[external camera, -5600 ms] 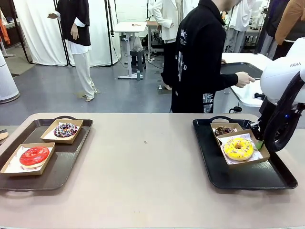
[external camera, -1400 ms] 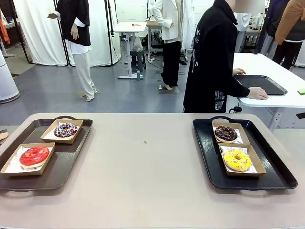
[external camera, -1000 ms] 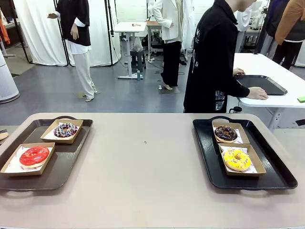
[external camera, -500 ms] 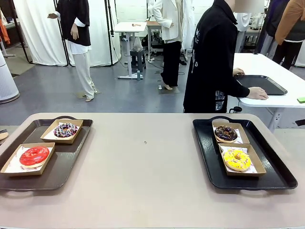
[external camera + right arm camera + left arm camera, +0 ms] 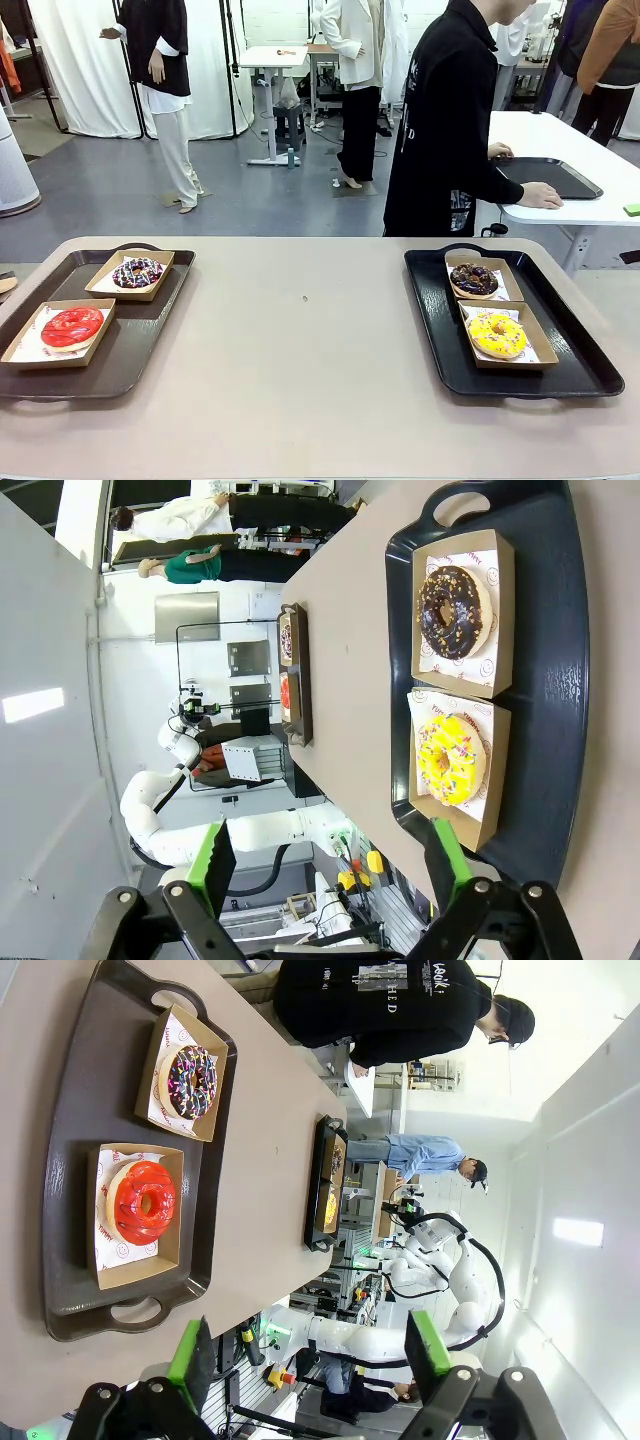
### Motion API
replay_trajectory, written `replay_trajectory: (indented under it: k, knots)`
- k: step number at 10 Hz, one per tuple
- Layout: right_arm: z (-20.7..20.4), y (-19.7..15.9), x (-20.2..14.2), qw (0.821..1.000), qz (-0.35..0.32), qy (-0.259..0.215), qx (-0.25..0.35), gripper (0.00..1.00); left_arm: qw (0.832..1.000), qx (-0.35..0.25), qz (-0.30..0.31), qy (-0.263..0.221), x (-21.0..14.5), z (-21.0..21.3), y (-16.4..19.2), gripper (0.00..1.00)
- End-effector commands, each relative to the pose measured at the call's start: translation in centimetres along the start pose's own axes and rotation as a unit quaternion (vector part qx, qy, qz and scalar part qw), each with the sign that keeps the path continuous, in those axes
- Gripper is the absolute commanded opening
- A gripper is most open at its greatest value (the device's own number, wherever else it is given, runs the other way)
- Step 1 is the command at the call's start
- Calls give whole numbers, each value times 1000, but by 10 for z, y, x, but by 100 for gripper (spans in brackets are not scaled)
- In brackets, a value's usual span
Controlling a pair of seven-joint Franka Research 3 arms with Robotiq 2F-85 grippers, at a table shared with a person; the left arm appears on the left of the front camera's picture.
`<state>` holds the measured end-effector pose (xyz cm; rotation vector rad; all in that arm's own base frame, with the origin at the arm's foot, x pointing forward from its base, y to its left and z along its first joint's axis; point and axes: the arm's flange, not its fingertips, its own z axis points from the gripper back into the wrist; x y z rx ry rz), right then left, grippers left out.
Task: Individually package the donuts and arrange them on the tray.
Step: Place the picked Paper togo box on the Handle tray.
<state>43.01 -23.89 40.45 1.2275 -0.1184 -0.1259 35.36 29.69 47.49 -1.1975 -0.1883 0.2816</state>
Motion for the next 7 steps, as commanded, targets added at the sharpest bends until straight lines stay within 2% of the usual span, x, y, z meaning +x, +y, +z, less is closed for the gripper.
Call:
replay_trajectory:
  k: [1, 7]
  knots:
    - [1, 2, 1, 1000, -8, 0, -2, 100, 1000, -1, -2, -2, -1, 2, -1, 100]
    - [1, 2, 1, 1000, -8, 0, -2, 100, 1000, -1, -2, -2, -1, 2, -1, 100]
